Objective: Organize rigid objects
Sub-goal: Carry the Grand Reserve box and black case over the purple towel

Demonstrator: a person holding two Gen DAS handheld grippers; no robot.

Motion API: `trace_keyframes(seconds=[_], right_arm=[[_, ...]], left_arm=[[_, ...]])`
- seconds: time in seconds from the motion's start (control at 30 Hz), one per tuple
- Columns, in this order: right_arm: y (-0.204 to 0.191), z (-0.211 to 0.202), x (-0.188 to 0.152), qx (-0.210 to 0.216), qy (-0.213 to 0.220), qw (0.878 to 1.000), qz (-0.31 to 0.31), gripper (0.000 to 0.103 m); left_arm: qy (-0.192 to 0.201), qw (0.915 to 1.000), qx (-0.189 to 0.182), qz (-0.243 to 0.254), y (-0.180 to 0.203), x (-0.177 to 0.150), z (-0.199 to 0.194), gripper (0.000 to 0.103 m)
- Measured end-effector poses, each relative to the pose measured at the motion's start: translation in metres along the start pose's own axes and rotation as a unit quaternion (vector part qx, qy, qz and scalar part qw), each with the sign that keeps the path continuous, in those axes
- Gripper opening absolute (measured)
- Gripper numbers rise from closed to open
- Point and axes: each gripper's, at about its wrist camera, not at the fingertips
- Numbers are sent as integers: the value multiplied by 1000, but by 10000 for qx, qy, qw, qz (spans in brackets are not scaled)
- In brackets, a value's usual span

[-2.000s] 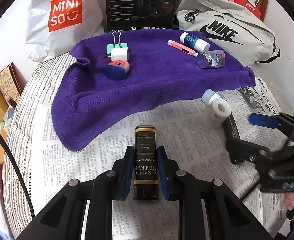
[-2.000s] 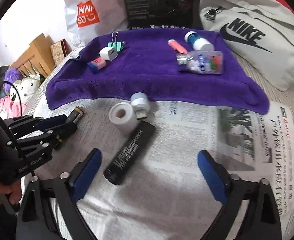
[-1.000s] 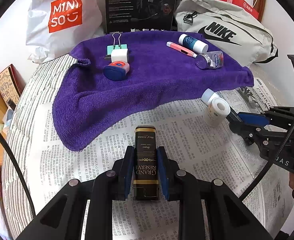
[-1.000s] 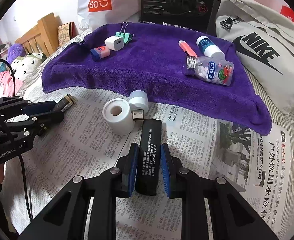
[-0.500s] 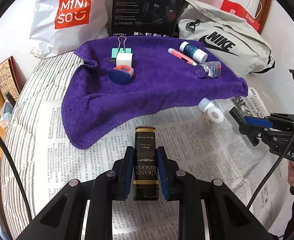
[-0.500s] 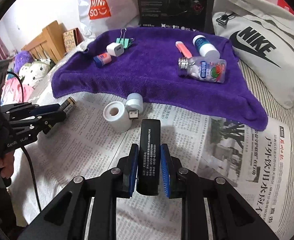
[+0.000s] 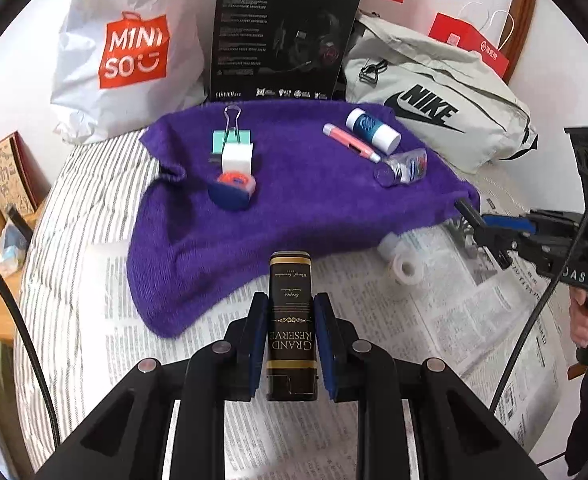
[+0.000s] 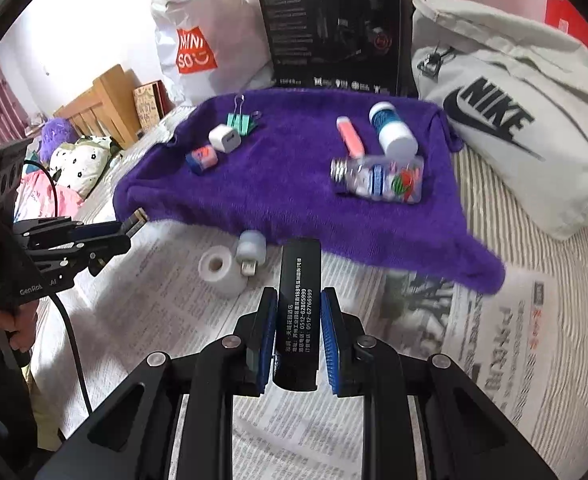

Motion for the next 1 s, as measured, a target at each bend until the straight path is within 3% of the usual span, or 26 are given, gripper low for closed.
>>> trace_keyframes(seconds=[0.23, 0.57, 0.77, 1.0], right_arm=[[6, 7, 37, -13, 24, 9998, -200, 22], [9, 49, 80, 194, -451, 9970, -591, 22], [-1, 76, 93, 337, -681, 9941, -768, 22], [2, 96, 93, 165, -878, 9924, -844, 22]], left_arm=[[111, 9998, 78, 132, -6, 31, -2, 22], [35, 10000, -13, 41, -19, 60, 20, 22], [-60, 10000, -59, 6, -20, 73, 38, 22], [-194, 9998, -109, 22, -21, 80, 56, 22]])
Point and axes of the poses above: each gripper's, at about its wrist camera, not at the fingertips, and z roughly the way its jaws point, y to its right, x to its top
